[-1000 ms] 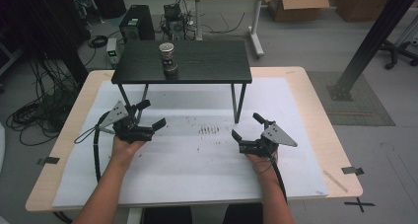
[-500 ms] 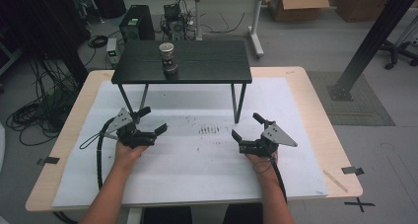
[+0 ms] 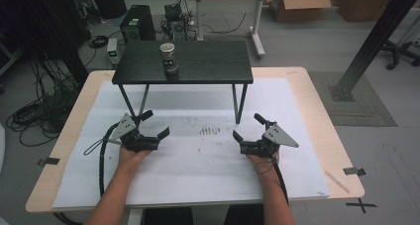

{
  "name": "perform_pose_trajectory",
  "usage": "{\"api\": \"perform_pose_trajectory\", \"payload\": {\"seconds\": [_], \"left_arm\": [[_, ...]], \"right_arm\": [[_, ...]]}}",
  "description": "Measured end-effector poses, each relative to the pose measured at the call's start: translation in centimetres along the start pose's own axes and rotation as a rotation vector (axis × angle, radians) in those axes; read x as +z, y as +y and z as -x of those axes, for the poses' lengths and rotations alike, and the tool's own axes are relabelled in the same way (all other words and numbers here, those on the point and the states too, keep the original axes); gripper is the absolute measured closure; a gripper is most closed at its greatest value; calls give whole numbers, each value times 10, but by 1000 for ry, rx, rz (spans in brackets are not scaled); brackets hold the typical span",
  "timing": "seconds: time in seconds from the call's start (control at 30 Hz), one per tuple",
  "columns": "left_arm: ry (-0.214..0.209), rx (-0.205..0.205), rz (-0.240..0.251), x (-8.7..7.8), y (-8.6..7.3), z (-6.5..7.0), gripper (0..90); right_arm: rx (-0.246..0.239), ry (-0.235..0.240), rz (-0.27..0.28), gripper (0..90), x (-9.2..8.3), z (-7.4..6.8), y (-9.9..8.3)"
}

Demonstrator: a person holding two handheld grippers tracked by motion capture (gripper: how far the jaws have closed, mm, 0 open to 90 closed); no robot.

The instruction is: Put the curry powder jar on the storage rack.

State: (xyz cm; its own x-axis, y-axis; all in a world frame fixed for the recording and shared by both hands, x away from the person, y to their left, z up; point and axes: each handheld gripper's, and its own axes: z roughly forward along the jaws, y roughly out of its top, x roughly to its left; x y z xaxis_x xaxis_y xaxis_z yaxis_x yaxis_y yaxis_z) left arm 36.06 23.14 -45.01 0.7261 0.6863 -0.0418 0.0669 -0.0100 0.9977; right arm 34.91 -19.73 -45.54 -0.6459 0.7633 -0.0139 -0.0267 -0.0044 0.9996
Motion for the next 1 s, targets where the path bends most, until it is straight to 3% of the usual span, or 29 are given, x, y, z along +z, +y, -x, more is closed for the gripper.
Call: {"api": "perform_pose_trajectory", "payload": {"seconds": [0.27, 0.4, 0.77, 1.0], "left_arm": [[16, 26, 19, -1, -3, 2, 2], [27, 59, 12, -1, -3, 5, 2], [35, 85, 6, 0, -3, 8, 2], [36, 74, 11, -1, -3, 7, 2]], "right_arm": [[-1, 0, -1, 0, 0, 0, 0], [-4, -1, -1, 0, 0, 0, 0], [-12, -2, -3, 0, 0, -1, 0], [-11, -2, -1, 0, 0, -1, 0]]}}
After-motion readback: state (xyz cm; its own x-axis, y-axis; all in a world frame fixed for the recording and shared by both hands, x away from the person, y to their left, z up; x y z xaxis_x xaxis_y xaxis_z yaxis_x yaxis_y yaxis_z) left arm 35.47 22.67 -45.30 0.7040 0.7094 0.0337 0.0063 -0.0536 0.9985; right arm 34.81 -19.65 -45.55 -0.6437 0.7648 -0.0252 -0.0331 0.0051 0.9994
